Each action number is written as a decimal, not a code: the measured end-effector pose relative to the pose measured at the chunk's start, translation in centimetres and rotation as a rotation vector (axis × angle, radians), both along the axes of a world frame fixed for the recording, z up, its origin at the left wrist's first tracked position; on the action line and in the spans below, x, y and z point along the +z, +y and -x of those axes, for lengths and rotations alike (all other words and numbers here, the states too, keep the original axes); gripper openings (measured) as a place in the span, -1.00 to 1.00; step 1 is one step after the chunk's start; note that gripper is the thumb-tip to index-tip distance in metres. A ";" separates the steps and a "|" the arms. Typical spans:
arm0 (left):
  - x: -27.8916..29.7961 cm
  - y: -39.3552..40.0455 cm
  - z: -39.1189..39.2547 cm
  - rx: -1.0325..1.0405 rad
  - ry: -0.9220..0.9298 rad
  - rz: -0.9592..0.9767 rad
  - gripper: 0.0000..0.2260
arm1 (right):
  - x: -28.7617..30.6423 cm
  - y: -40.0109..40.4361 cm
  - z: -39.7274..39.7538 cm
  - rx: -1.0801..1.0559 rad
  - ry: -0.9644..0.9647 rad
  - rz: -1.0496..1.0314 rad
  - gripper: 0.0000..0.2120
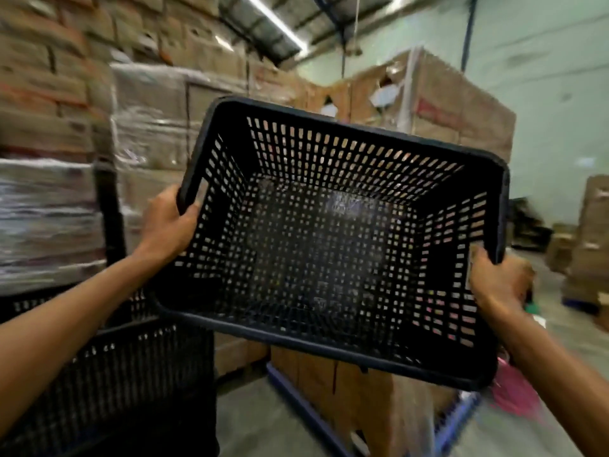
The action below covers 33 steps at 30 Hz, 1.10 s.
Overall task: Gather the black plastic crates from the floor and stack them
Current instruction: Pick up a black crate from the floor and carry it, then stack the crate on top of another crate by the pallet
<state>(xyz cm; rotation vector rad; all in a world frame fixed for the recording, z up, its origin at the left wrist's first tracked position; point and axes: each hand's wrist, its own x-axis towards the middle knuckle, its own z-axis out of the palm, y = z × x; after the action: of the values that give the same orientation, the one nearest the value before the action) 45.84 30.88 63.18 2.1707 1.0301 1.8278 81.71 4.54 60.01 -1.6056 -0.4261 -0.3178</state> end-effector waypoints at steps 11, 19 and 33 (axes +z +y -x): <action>7.0 4.8 17.9 0.371 -0.089 -0.092 -0.69 | 8.4 17.8 11.8 0.392 -0.148 -0.108 -0.68; 7.0 7.0 28.4 0.560 -0.097 0.019 -0.80 | 9.8 32.2 19.3 0.660 -0.192 0.011 -0.82; 4.8 14.1 34.2 0.655 -0.020 0.536 -0.93 | 10.9 48.0 24.0 0.840 -0.149 0.462 -0.82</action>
<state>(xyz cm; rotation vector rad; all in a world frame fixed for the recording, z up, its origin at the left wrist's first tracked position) 11.62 45.02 68.00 1.5933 2.1120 1.4853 57.73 52.50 70.88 -1.6886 -1.3032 0.3292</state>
